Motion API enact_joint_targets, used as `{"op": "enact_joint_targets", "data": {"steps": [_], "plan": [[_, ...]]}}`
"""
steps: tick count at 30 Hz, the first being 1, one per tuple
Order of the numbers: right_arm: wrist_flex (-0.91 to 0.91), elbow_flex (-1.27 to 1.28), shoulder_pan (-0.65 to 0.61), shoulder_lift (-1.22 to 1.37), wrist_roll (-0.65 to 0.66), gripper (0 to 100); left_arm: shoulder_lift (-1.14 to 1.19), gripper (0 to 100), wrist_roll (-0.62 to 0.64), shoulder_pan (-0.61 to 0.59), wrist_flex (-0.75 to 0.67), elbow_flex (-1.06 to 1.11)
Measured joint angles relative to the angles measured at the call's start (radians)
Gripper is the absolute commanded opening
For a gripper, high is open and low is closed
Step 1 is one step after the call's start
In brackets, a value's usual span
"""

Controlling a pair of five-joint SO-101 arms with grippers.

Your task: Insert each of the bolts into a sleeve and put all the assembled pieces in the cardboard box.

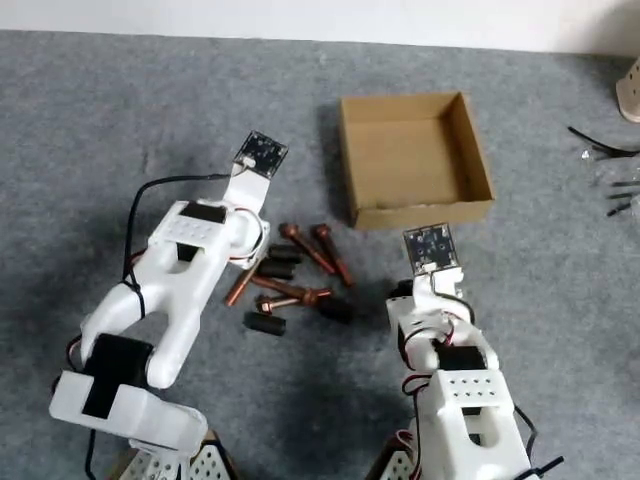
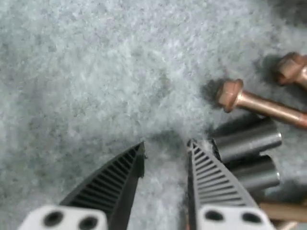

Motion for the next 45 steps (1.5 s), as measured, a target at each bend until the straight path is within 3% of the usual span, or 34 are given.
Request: {"op": "enact_joint_targets", "data": {"steps": [9,21,27,45], "plan": [[-0.018,0.000,0.000,0.000,0.000,0.5,-0.101,15,0.000,0.009,0.133,0.018],[-0.040,0.006,0.000,-0.003,0.000,0.5,-0.334,15,0.000,0.026,0.209,0.164],[-0.040,0.006,0.000,-0.003,0.000,0.5,-0.338,15,-0.003,0.104,0.178,0.236],[-0.040,0.006,0.000,-0.003,0.000,0.5,-0.144,15,-0.041,0.069,0.063,0.184]]}}
